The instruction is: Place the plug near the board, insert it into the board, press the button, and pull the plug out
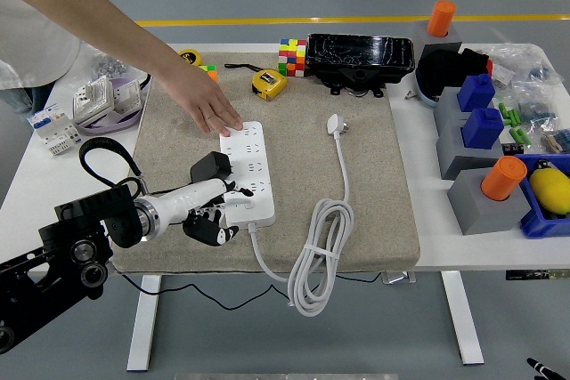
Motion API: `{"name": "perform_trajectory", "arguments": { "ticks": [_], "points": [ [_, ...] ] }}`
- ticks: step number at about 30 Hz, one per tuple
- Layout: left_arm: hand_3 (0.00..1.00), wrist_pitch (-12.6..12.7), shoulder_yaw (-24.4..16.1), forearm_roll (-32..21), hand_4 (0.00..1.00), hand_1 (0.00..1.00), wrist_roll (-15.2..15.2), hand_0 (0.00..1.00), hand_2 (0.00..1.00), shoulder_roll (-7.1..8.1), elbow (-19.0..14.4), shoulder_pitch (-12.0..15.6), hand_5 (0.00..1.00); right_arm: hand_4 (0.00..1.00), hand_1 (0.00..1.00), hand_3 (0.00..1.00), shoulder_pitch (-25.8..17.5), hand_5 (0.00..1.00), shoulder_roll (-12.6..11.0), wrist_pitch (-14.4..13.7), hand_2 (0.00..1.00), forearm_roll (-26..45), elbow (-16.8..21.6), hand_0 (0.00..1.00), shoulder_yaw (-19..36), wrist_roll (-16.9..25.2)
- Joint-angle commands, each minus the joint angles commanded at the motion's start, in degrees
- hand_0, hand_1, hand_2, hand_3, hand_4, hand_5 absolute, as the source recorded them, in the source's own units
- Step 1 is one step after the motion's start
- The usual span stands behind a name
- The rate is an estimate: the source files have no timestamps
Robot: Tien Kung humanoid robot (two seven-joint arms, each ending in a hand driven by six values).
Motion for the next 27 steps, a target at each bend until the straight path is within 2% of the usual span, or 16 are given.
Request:
{"name": "perform_trajectory", "arguments": {
  "ticks": [18,27],
  "points": [
    [0.852,-0.8,1.7,-0.7,0.580,0.071,1.0,0.113,0.162,-0.39,2.9,-1.4,0.002,0.928,0.673,0.587,0.0,0.527,0.0,0.0,0.661,0.1,0.0,0.664,0.1,0.0],
    [0.830,-0.8,1.6,-0.5,0.580,0.072,1.0,0.112,0.162,-0.49,3.0,-1.3,0.002,0.928,0.673,0.587,-0.1,0.526,0.0,0.0,0.662,0.1,0.0,0.663,0.0,0.0]
  ]
}}
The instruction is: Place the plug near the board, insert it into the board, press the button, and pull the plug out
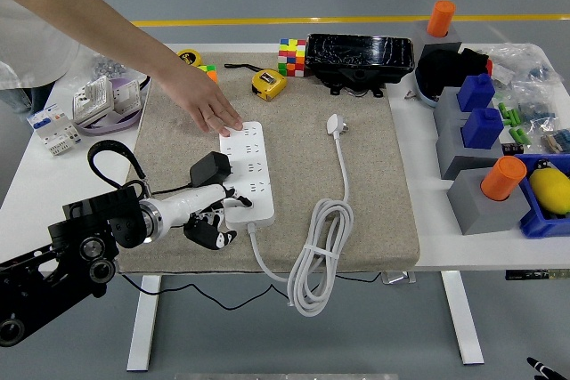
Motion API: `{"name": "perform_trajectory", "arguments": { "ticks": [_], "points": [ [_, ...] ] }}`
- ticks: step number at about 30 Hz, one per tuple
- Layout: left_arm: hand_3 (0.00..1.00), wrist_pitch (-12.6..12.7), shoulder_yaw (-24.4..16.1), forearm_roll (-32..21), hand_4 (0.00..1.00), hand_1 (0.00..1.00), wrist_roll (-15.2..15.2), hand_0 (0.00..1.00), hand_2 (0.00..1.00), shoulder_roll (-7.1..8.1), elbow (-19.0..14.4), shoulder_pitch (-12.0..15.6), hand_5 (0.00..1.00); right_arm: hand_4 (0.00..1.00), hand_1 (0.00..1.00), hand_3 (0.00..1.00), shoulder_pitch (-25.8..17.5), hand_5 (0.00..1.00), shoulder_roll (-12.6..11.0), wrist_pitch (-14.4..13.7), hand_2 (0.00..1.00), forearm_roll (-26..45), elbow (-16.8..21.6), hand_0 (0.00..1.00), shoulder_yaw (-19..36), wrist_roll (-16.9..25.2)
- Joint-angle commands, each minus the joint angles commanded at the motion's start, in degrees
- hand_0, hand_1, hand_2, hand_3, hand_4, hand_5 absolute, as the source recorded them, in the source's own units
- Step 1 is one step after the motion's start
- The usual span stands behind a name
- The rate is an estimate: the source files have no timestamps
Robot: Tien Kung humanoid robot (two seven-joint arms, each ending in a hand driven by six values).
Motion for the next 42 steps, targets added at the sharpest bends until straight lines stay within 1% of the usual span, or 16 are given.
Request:
{"name": "perform_trajectory", "arguments": {
  "ticks": [20,22,24,27,28,30,33,34,37,39,40,41,42],
  "points": [
    [0.803,0.6,-0.8,-0.6,0.574,0.072,-1.8,0.112,0.162,-0.08,-0.2,0.2,0.002,0.928,0.673,0.587,0.0,0.526,0.0,0.0,0.662,0.0,0.0,0.664,0.1,0.0],
    [0.788,1.2,-1.2,-0.6,0.578,0.072,-2.7,0.112,0.162,-0.09,-0.2,0.4,0.002,0.928,0.672,0.587,0.0,0.526,0.0,0.0,0.662,0.0,0.1,0.664,0.2,0.0],
    [0.788,2.4,-1.5,-0.5,0.578,0.072,-4.4,0.112,0.162,-0.13,-0.1,0.5,0.002,0.928,0.672,0.587,-0.1,0.526,0.0,0.0,0.662,0.0,0.0,0.664,0.1,0.0],
    [0.788,4.7,-2.2,-0.8,0.578,0.072,-7.4,0.112,0.162,-0.19,0.3,0.8,0.002,0.928,0.672,0.587,-0.1,0.526,0.0,0.0,0.662,0.0,0.0,0.664,0.1,0.0],
    [0.711,5.6,-2.5,-1.1,0.728,0.078,-8.4,0.160,0.175,-0.19,0.5,0.9,0.002,0.928,0.673,0.587,-0.1,0.526,0.0,0.0,0.662,0.0,0.0,0.664,0.1,0.0],
    [0.711,8.5,-2.8,-1.8,0.728,0.078,-11.2,0.160,0.175,-0.22,1.1,1.1,0.002,0.928,0.673,0.587,-0.1,0.526,0.0,0.0,0.662,0.0,0.0,0.664,0.1,0.0],
    [0.711,14.4,-2.9,-2.8,0.728,0.078,-16.2,0.160,0.175,-0.30,2.2,1.4,0.002,0.928,0.673,0.587,-0.1,0.526,0.1,0.0,0.662,-0.1,0.1,0.664,0.3,0.0],
    [0.593,16.8,-2.9,-3.5,0.819,0.191,-18.2,0.240,0.364,-0.36,2.6,1.5,0.071,0.928,0.673,0.587,-0.1,0.526,0.1,0.0,0.662,-0.1,0.1,0.664,0.4,0.0],
    [0.593,23.4,-3.1,-5.1,0.819,0.191,-23.9,0.240,0.364,-0.71,4.3,1.8,0.071,0.928,0.673,0.587,-0.2,0.526,0.2,0.0,0.662,-0.1,0.0,0.664,0.6,0.0],
    [0.593,27.7,-3.4,-5.7,0.819,0.191,-27.0,0.240,0.364,-0.99,5.5,2.0,0.071,0.928,0.673,0.587,-0.3,0.526,0.2,0.0,0.662,-0.1,0.0,0.664,0.6,0.0],
    [0.567,29.9,-3.6,-5.8,0.880,0.425,-28.5,0.380,0.504,-1.21,6.3,2.0,0.138,0.928,0.673,0.587,-0.3,0.526,0.2,0.0,0.662,-0.1,0.0,0.664,0.6,0.0],
    [0.567,31.9,-4.0,-5.6,0.880,0.425,-29.8,0.380,0.504,-1.45,7.3,2.0,0.138,0.928,0.673,0.587,-0.3,0.526,0.3,0.0,0.662,-0.1,0.0,0.664,0.6,0.0],
    [0.567,33.2,-4.3,-4.9,0.880,0.425,-30.3,0.380,0.504,-1.64,8.1,2.0,0.138,0.928,0.673,0.587,-0.4,0.526,0.3,0.0,0.662,-0.1,0.0,0.664,0.7,0.0]
  ]
}}
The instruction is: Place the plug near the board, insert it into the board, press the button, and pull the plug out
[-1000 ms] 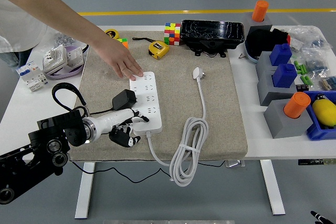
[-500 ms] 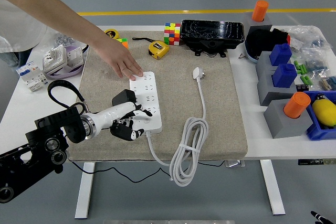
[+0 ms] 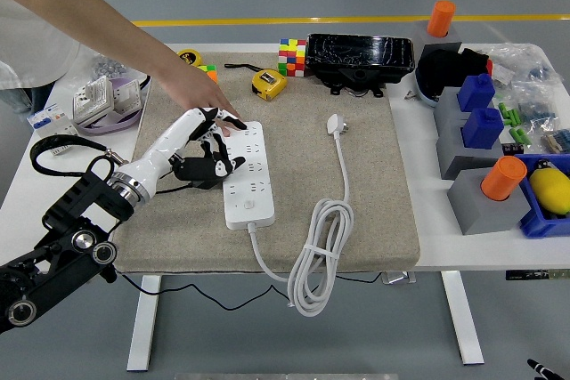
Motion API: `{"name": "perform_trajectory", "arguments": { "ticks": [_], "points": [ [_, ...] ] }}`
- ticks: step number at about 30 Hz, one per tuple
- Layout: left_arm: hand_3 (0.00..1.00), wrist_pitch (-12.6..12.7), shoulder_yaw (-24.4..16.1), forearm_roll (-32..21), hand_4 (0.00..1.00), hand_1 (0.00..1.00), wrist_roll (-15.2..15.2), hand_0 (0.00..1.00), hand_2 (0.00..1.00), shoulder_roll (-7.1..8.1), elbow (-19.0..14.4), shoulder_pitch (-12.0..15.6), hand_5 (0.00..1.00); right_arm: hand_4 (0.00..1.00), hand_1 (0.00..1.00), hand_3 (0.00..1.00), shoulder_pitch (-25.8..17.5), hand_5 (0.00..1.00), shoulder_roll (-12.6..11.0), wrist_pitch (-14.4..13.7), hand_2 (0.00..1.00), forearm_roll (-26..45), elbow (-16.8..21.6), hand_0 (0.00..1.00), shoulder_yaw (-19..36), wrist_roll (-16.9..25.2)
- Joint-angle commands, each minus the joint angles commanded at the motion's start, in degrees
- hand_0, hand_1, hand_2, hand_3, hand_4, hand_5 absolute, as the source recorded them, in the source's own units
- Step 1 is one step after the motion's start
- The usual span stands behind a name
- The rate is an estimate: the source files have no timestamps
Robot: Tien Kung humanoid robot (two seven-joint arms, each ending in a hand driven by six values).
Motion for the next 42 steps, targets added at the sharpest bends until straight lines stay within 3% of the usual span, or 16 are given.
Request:
{"name": "perform_trajectory", "arguments": {
  "ticks": [3,4,9,11,14,15,16,21,22,27,28,42],
  "points": [
    [0.567,1.5,-1.0,2.1,0.880,0.425,-0.1,0.380,0.504,-0.47,2.6,-0.3,0.138,0.928,0.673,0.587,0.0,0.526,0.1,0.0,0.662,0.0,0.0,0.664,0.0,0.0],
    [0.595,1.4,-1.3,2.8,0.901,0.661,0.2,0.649,0.625,-0.57,3.3,-0.4,0.141,0.928,0.673,0.588,0.0,0.526,0.1,0.0,0.661,0.0,0.1,0.664,0.0,0.0],
    [0.595,0.6,-1.6,5.5,0.901,0.661,2.9,0.649,0.625,-0.96,7.0,-1.1,0.141,0.928,0.673,0.588,0.0,0.526,0.0,0.0,0.661,0.0,0.1,0.664,0.0,0.0],
    [0.575,0.5,-1.4,6.2,0.877,0.615,3.4,0.594,0.590,-1.12,8.2,-1.3,0.113,0.929,0.672,0.588,0.1,0.525,0.0,0.0,0.661,0.0,0.1,0.664,0.0,0.0],
    [0.575,0.0,-1.1,6.8,0.877,0.615,3.9,0.594,0.590,-1.16,8.8,-1.3,0.113,0.929,0.672,0.588,0.1,0.525,0.0,0.0,0.661,0.0,0.1,0.664,0.1,0.0],
    [0.575,-0.3,-1.0,6.7,0.877,0.615,3.9,0.594,0.590,-1.12,8.7,-1.2,0.113,0.929,0.672,0.588,0.0,0.525,0.0,0.0,0.661,0.0,0.1,0.664,0.1,0.0],
    [0.575,-0.6,-1.0,6.4,0.822,0.539,3.9,0.520,0.570,-1.06,8.6,-1.1,0.097,0.928,0.673,0.587,0.0,0.526,0.0,0.0,0.661,0.0,0.0,0.664,0.2,0.0],
    [0.575,-2.0,-0.9,6.4,0.822,0.539,5.2,0.520,0.570,-0.74,7.2,-0.7,0.097,0.928,0.673,0.587,0.0,0.526,0.0,0.0,0.661,0.0,0.0,0.664,0.2,0.0],
    [0.558,-2.1,-0.9,6.4,0.853,0.529,5.3,0.401,0.567,-0.70,7.1,-0.7,0.119,0.928,0.673,0.587,0.0,0.526,0.0,0.0,0.661,0.0,0.0,0.664,0.2,0.0],
    [0.558,-2.6,-0.9,7.9,0.853,0.529,7.6,0.401,0.567,0.01,4.8,0.4,0.119,0.928,0.673,0.587,0.1,0.526,0.0,0.0,0.661,0.0,0.1,0.664,0.0,0.0],
    [0.547,-3.0,-0.8,8.1,0.854,0.523,7.9,0.352,0.557,0.20,4.6,0.6,0.113,0.929,0.672,0.588,0.1,0.527,0.0,0.0,0.661,0.0,0.1,0.664,0.0,0.1],
    [0.557,-5.3,1.3,7.6,0.848,0.555,9.3,0.404,0.573,0.55,4.3,0.3,0.130,0.928,0.672,0.587,0.3,0.526,-0.3,0.0,0.660,0.0,0.1,0.664,-0.4,0.0]
  ]
}}
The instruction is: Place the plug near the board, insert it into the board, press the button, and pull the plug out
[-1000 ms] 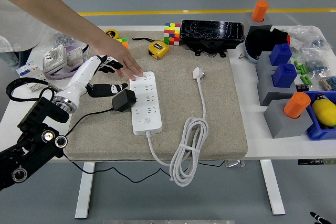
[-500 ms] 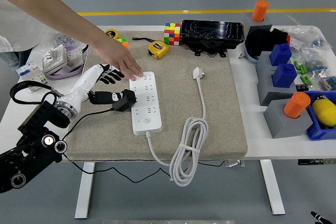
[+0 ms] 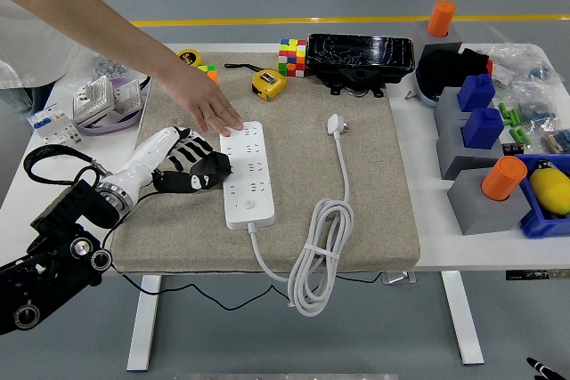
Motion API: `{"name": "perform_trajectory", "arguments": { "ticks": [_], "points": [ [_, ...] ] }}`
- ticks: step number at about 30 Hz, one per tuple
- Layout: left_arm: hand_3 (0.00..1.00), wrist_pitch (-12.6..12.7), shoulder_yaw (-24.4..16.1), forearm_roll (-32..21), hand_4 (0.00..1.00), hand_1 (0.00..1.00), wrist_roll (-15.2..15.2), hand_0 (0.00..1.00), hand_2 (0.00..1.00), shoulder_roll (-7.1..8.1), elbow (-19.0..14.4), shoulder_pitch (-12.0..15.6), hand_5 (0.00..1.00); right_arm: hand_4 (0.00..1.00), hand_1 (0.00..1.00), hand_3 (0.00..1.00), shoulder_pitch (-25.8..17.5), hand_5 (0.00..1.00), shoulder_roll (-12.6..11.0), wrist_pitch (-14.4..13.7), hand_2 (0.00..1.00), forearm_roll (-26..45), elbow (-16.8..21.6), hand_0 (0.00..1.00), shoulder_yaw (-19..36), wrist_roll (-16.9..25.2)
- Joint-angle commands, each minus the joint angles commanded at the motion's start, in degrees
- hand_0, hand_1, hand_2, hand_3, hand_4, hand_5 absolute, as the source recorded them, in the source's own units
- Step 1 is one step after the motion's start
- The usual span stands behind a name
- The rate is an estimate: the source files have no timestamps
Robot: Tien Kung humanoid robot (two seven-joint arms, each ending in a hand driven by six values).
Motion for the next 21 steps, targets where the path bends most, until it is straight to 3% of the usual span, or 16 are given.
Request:
{"name": "perform_trajectory", "arguments": {
  "ticks": [21],
  "points": [
    [0.558,-0.4,2.4,-1.7,0.848,0.559,-1.4,0.415,0.573,-1.98,-0.4,-2.2,0.133,0.929,0.673,0.587,-0.3,0.526,0.2,0.0,0.660,0.0,-0.1,0.665,0.2,0.0]
  ]
}}
